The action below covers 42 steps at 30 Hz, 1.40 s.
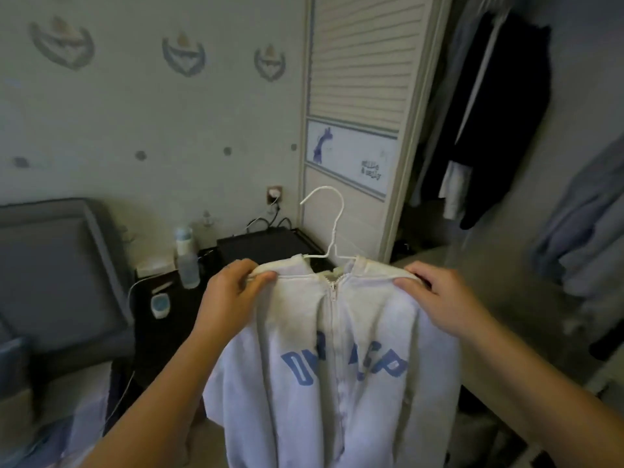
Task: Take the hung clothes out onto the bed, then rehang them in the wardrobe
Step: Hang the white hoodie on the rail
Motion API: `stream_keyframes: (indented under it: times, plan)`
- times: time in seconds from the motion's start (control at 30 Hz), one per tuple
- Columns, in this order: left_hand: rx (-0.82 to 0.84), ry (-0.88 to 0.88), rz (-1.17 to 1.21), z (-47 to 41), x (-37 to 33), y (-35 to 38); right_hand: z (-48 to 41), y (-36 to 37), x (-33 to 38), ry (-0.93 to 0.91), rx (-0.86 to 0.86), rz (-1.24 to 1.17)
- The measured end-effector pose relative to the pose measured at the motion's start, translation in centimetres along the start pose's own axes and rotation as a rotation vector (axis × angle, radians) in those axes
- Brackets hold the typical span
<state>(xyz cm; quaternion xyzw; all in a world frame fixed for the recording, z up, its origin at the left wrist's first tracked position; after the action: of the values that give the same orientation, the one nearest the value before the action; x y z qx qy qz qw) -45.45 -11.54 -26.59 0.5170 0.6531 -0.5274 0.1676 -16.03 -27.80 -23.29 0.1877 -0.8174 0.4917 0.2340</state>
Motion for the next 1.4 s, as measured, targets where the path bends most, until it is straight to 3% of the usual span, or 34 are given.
stream_keyframes:
  times: [0.37, 0.73, 1.07, 1.4]
  plan:
    - [0.242, 0.333, 0.271, -21.9, -9.2, 10.9, -7.1, -12.2, 0.0, 0.171, -0.252, 0.453]
    - [0.263, 0.565, 0.508, -33.7, -26.4, 21.1, -11.6, -27.7, -0.2, 0.163, -0.447, 0.849]
    - [0.258, 0.774, 0.604, -42.9, -43.1, 29.1, -16.1, -41.0, -0.9, 0.148, -0.522, 1.197]
    - [0.251, 0.872, 0.724, -49.2, -57.3, 38.5, -20.3, -49.6, -1.8, 0.312, -0.610, 1.325]
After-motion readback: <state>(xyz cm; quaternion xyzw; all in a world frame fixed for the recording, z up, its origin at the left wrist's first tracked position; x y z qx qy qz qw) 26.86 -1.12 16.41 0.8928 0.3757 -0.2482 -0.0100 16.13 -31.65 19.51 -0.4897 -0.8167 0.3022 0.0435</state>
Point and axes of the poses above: each hand's wrist, its own z-axis away from the middle knuckle, its own y-axis out of the palm, x = y × z, the point moved 2 cm from there along -z, towards the middle knuckle, and after that the axes turned 5 degrees about -y, right-handed, at the moved point
